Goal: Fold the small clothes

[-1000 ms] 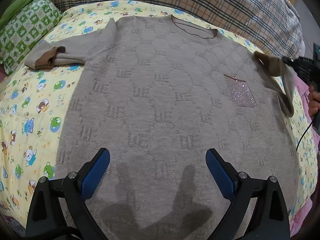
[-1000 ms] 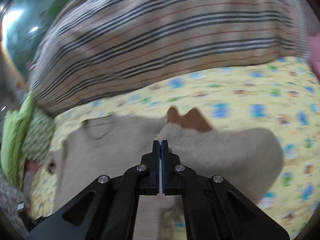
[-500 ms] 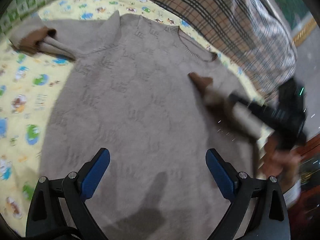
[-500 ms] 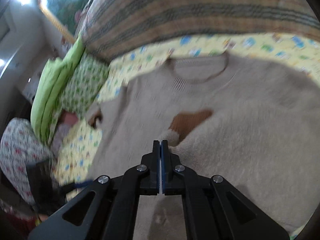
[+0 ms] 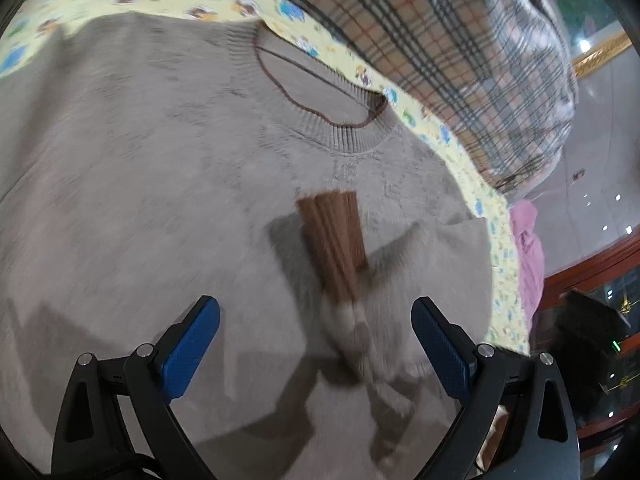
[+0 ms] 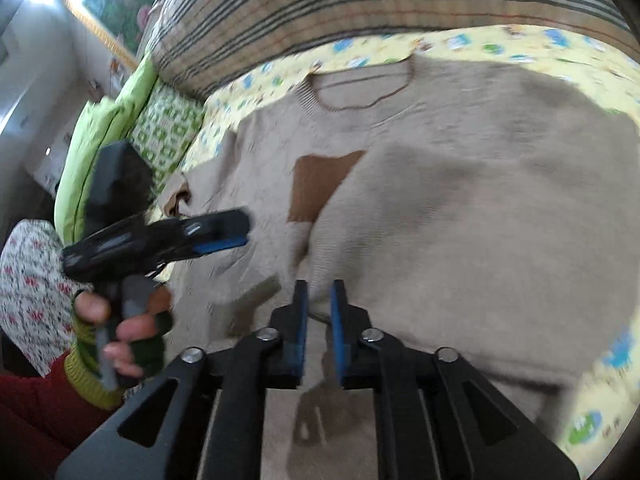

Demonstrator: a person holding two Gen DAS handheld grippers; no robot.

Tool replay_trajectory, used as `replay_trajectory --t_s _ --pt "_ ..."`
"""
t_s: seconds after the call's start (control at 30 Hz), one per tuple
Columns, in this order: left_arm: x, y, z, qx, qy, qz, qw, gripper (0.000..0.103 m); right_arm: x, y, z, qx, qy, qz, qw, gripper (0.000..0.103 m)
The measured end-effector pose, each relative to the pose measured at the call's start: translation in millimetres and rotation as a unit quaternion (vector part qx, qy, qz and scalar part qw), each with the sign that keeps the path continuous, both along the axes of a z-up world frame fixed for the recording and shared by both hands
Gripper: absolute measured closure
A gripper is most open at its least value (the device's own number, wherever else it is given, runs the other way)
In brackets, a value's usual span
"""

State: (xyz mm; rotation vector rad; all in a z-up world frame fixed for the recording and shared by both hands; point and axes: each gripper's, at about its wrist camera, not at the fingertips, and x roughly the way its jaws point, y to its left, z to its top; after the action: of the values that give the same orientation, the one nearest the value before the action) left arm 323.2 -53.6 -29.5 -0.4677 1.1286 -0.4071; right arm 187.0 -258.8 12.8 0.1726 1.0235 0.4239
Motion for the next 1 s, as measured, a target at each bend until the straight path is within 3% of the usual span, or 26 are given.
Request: replay_trajectory --t_s 0.03,0.1,0.13,0.17,0.23,0.3,0.4,0.5,0.57,0.6,0.7,0.77,0.83,0.9,0.97,1.0 --pt "10 -8 -4 0.007 0.001 -0.004 1.0 0.009 -6 -8 4 0.007 -0.007 -0.009 1.0 0.078" --pt "22 -20 -9 0.029 -0.013 -0.006 0.9995 0.036 -15 -16 11 0.015 -0.016 -0.026 0.999 0.073" --pt "26 -24 -12 0.033 -0.013 -0.015 0.9993 0.084 -18 -20 13 0.017 -0.02 -0.034 0.999 0.071" --pt "29 -26 -15 0.03 -0.007 -0.024 0.9992 0.095 -23 -26 15 0.021 -0.022 -0.045 0.999 0.07" --pt "20 -24 -10 0.035 -0.034 -0.019 0.9986 0.096 -30 -35 19 0.029 -0.023 -0.063 0.997 0.07" --pt "0 -11 12 0.044 -0.085 0.001 0.9954 0.097 -36 -44 23 0.036 -0.026 -0.079 0.996 0.07" --pt "-32 32 29 0.012 -0.145 0.056 0.9877 0.097 -46 -60 33 0.039 -0.044 -0.101 0.993 0.069" --pt "-42 65 11 0.001 -0.122 0.084 0.989 0.096 -49 -74 38 0.043 -0.053 -0.123 0.99 0.067" --pt "-39 74 -7 -0.006 -0.088 0.083 0.9926 0.085 -46 -79 38 0.042 -0.053 -0.134 0.989 0.067" --pt "-37 74 -12 -0.007 -0.08 0.082 0.9934 0.084 -45 -81 37 0.042 -0.052 -0.139 0.988 0.067" --pt "-28 72 -23 -0.008 -0.06 0.089 0.9941 0.068 -42 -83 34 0.043 -0.047 -0.153 0.986 0.067" --pt "-15 69 -31 -0.022 -0.055 0.094 0.9938 0.074 -41 -88 31 0.041 -0.043 -0.168 0.984 0.064" --pt "-6 64 -30 -0.017 -0.06 0.089 0.994 0.096 -41 -97 31 0.037 -0.04 -0.188 0.981 0.061" --pt "-13 70 -12 -0.015 -0.092 0.099 0.9907 0.097 -42 -106 32 0.033 -0.04 -0.206 0.977 0.058" --pt "-25 89 2 -0.012 -0.134 0.122 0.9833 0.097 -41 -116 35 0.018 -0.045 -0.225 0.973 0.046" --pt "-25 102 -1 -0.008 -0.13 0.131 0.9828 0.097 -41 -122 38 0.01 -0.051 -0.233 0.971 0.043"
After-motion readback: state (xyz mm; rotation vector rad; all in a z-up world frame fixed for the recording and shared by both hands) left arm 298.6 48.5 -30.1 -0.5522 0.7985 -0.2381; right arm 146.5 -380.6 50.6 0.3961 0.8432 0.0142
